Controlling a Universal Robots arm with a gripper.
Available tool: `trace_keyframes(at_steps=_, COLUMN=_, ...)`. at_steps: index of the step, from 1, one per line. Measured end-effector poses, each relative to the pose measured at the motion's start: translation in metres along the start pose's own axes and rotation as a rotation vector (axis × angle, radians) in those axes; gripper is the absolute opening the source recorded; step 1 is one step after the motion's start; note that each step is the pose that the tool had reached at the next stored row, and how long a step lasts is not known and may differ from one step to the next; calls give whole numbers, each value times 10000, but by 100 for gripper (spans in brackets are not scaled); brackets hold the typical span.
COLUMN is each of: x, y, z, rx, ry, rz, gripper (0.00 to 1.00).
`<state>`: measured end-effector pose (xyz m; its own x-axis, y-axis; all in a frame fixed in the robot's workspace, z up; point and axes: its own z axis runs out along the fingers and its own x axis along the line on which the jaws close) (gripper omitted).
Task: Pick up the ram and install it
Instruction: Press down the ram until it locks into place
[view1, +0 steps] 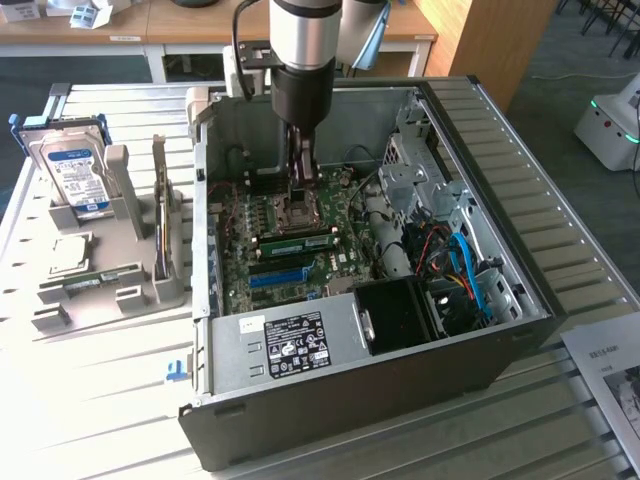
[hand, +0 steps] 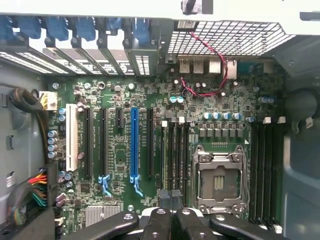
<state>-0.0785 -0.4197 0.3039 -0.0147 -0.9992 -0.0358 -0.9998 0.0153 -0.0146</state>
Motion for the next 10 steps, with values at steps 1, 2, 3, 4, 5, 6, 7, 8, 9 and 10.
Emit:
trace_keyframes(at_steps=1, x=-1, y=-1, z=-17, rx=-11, ry=-1, rz=0, gripper=10)
trace_keyframes(at_steps=2, x=-1, y=-1, z=-32, rx=-22, ry=-1, rz=1, gripper=10)
trace_keyframes(at_steps=3, x=-2, y=-1, z=-47, rx=-32, ry=-1, rz=2, gripper=10)
trace_keyframes(at_steps=4, x=-2, y=-2, z=-60, rx=-40, ry=-1, rz=2, gripper=10)
trace_keyframes(at_steps=5, x=-3, y=-2, z=-71, rx=-47, ry=0, rz=3, gripper=10)
trace_keyframes(at_steps=6, x=-3, y=-2, z=-81, rx=-52, ry=-1, rz=2, gripper=10)
trace_keyframes(at_steps=7, x=-3, y=-2, z=-93, rx=-59, ry=0, rz=3, gripper=10)
trace_keyframes(at_steps=8, x=-4, y=-3, z=-105, rx=-64, ry=0, rz=2, gripper=10)
trace_keyframes(at_steps=9, x=-4, y=-3, z=-116, rx=-70, ry=1, rz=3, gripper=10)
trace_keyframes(at_steps=10, x=-5, y=-3, z=-125, rx=-74, ry=1, rz=3, gripper=10)
